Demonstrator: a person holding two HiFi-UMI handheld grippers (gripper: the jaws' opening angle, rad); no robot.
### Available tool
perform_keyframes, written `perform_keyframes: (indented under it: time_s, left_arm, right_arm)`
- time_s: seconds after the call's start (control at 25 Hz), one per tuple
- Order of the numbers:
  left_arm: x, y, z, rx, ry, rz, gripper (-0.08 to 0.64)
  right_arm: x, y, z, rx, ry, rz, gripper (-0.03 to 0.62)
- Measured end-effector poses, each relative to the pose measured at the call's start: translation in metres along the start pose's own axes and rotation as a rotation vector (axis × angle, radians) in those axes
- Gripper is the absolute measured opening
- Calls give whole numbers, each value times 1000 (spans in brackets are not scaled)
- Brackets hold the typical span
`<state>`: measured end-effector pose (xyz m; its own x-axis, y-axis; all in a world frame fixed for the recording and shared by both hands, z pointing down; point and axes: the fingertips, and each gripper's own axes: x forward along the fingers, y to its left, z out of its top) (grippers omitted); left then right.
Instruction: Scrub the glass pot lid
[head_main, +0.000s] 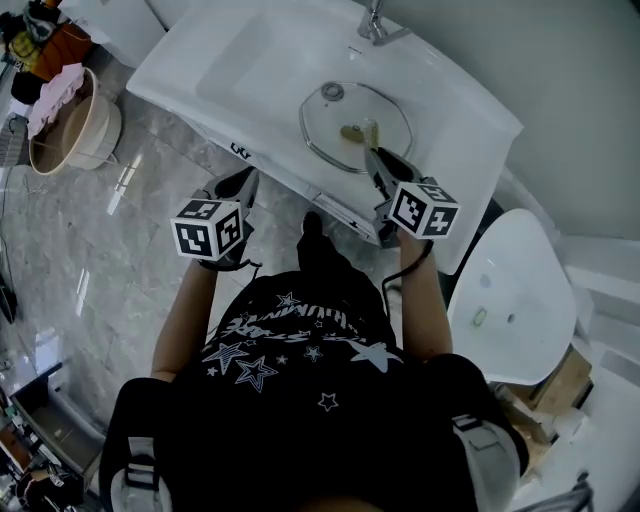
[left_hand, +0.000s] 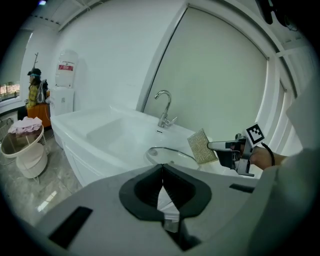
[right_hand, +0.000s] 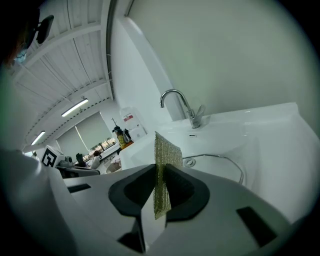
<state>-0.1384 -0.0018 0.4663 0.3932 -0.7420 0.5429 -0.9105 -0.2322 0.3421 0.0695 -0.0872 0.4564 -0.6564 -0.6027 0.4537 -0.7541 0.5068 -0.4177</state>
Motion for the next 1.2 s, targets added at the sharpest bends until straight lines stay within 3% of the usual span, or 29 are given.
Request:
perform_keyframes:
  time_s: [0.2,0.56,0.72,1.2]
  left_arm:
    - [48,9,36,0,18,20,9]
    - [99,15,54,-10,60,68,9]
    - [119,17,58,20,99,93,9]
    - [136,30,71,28,119,122,9]
  right_arm:
    - [43,-42,28,-58,79,-37,63]
    - [96,-106,20,-236,254,-107,63]
    - [117,-129,11,-290,333,-118,63]
    - [165,-150,-18,-467,551,-117,63]
